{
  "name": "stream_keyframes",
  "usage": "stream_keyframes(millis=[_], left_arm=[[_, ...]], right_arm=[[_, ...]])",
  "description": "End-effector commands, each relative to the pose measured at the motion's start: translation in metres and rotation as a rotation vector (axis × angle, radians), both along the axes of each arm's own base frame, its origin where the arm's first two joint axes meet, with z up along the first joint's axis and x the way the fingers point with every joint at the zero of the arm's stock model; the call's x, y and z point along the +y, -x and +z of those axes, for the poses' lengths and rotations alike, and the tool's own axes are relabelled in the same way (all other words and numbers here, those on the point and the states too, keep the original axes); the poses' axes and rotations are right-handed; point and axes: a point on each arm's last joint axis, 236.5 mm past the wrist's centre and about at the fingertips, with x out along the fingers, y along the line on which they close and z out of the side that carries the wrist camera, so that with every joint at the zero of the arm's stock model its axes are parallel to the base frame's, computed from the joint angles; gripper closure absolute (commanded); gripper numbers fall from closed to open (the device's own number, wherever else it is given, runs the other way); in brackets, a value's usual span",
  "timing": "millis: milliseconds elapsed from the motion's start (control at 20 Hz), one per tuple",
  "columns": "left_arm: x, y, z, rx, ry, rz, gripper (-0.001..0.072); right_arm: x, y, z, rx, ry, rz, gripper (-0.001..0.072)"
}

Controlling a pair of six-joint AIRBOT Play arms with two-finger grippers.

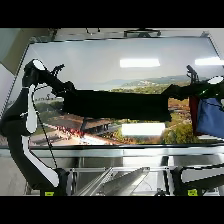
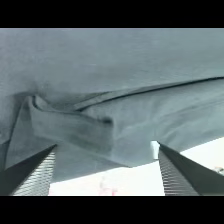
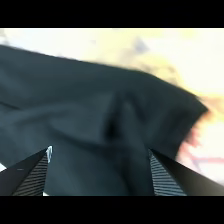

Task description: Fold the shirts.

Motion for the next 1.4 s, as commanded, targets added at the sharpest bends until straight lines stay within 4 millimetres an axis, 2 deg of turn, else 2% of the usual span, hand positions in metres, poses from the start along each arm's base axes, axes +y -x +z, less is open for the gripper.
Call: stream_keyframes(millis=[0, 150, 300, 450, 550, 600, 650, 700, 750, 900, 1050, 1150, 1250, 1350], left_arm=[[0.002, -0.001, 0.013, 0.000, -0.002, 0.013, -0.0013], [0.000, 0.000, 0.014, 0.017, -0.002, 0.038, -0.0008], [-0.008, 0.001, 0.015, 0.016, 0.013, 0.028, -0.0007], [-0.044, -0.004, 0.036, -0.009, 0.189, 0.021, 0.0011], [-0.061, -0.009, 0.045, -0.036, 0.259, 0.007, 0.0013], [-0.065, -0.009, 0.044, -0.041, 0.253, 0.000, 0.0088], [-0.070, -0.008, 0.044, -0.049, 0.256, -0.023, 0.0273], [-0.076, -0.009, 0.042, -0.059, 0.257, -0.041, 0.0444], [-0.086, -0.010, 0.039, -0.065, 0.257, -0.053, 0.0562], [-0.124, -0.013, 0.021, -0.090, 0.256, -0.074, 0.0691], [-0.188, -0.002, -0.015, -0.098, 0.251, -0.117, 0.0691], [-0.243, 0.009, -0.038, -0.117, 0.267, -0.150, 0.0690], [-0.300, 0.021, -0.050, -0.131, 0.318, -0.190, 0.0691], [-0.339, 0.031, -0.058, -0.146, 0.330, -0.253, 0.0691]], right_arm=[[-0.027, 0.031, -0.019, 0.149, 0.034, -0.055, 0.0011], [-0.015, 0.049, -0.050, 0.220, 0.010, -0.055, 0.0010], [0.004, 0.053, -0.068, 0.269, -0.053, -0.037, 0.0010], [0.037, 0.043, -0.068, 0.230, -0.136, 0.010, 0.0011], [0.049, 0.035, -0.070, 0.206, -0.132, 0.013, 0.0012], [0.054, 0.030, -0.071, 0.191, -0.120, 0.012, 0.0144], [0.057, 0.027, -0.070, 0.173, -0.110, 0.024, 0.0545], [0.060, 0.023, -0.066, 0.163, -0.107, 0.035, 0.0689], [0.061, 0.021, -0.060, 0.153, -0.111, 0.048, 0.0692], [0.055, 0.010, -0.024, 0.106, -0.115, 0.065, 0.0693], [0.056, 0.005, 0.037, 0.032, -0.126, 0.125, 0.0693], [0.060, 0.005, 0.078, -0.018, -0.133, 0.170, 0.0693], [0.067, 0.009, 0.117, -0.075, -0.155, 0.215, 0.0693], [0.071, 0.016, 0.147, -0.111, -0.151, 0.252, 0.0693]])
